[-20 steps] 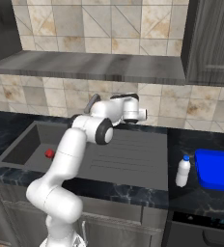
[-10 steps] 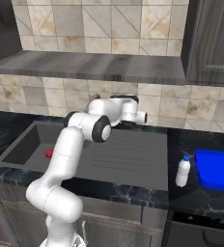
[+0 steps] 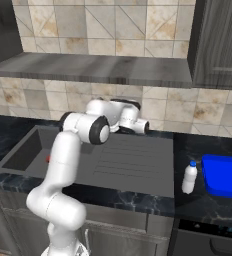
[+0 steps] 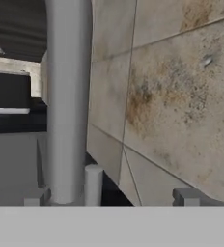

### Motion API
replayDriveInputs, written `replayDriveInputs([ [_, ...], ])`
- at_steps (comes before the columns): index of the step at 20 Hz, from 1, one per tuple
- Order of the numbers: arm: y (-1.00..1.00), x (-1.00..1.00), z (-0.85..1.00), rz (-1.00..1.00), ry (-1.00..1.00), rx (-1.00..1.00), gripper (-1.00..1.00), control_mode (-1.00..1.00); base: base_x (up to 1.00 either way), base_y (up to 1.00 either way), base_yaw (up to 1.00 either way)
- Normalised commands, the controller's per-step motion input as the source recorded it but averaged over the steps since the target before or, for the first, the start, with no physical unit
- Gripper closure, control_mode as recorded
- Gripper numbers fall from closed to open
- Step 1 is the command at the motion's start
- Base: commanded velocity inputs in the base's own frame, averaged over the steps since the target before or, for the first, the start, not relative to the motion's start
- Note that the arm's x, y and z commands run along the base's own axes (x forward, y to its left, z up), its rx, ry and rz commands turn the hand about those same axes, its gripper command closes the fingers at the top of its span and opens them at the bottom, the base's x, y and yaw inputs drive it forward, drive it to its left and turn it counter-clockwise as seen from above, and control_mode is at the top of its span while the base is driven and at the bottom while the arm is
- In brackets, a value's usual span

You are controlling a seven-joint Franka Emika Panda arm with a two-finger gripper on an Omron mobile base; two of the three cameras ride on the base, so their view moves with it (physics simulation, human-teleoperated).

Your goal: Pick up all produce items and place them in the sink. Turn on the sink faucet to wash them. Then turn the sink off and put them in the tray.

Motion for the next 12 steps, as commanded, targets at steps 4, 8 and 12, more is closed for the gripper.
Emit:
replayDriveInputs([
  [4,0.03,-0.05,-0.01,-0.17,0.00,0.00,1.00,-1.00,0.00,0.00,0.00],
  [8,0.00,-0.01,0.00,-0.05,0.00,0.00,1.00,-1.00,0.00,0.00,0.00],
  [12,0.00,0.02,0.00,0.00,0.03,0.00,1.00,-1.00,0.00,0.00,0.00],
])
